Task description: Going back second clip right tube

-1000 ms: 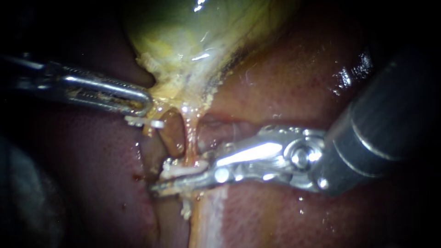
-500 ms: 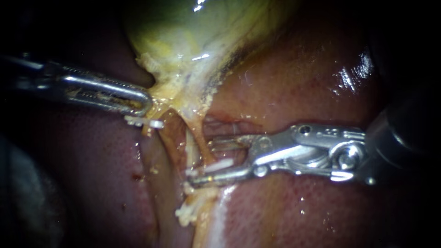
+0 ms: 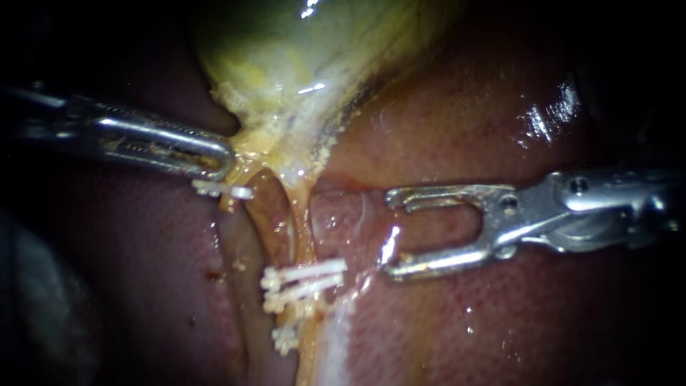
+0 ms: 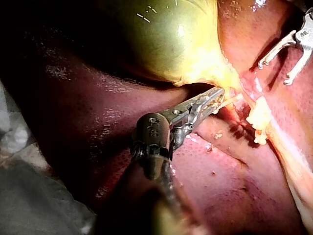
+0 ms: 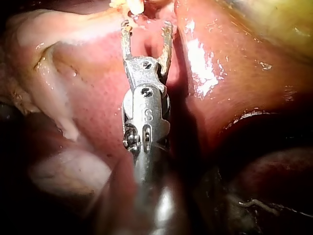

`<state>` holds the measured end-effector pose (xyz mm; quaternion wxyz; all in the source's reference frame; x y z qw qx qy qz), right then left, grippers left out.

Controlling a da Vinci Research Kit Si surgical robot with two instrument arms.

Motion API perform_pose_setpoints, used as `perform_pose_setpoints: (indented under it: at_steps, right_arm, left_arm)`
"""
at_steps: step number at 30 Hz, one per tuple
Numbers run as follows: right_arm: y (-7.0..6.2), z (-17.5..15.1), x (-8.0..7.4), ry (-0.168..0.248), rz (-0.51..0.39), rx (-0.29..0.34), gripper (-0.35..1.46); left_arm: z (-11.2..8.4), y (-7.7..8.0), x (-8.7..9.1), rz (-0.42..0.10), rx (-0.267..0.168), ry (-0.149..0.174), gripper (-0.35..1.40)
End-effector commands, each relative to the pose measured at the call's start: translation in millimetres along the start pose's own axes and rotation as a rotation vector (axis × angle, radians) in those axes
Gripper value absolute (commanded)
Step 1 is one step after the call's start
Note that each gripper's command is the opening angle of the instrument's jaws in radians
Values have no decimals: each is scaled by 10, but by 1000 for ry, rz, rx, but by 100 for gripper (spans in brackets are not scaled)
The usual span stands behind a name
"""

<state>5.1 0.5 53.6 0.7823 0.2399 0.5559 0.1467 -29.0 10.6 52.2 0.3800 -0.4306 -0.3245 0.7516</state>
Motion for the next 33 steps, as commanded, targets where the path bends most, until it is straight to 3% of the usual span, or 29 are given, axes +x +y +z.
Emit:
perform_pose_setpoints:
  at_steps: [1, 10, 22, 33]
  right_arm:
    - [0, -2, 0, -15, -6, 1, 50]
    - [-1, -11, -2, -31, -20, -1, 50]
    - [-1, -15, 0, -31, -19, 1, 50]
    - [-3, -16, 3, -31, -17, 2, 50]
  left_arm:
    - [0, -1, 0, 0, 2, 0, -35]
    - [10, -7, -1, 1, 7, 3, -35]
    - [57, -23, -10, 10, 19, 6, -35]
    - [58, -24, -10, 10, 19, 6, -35]
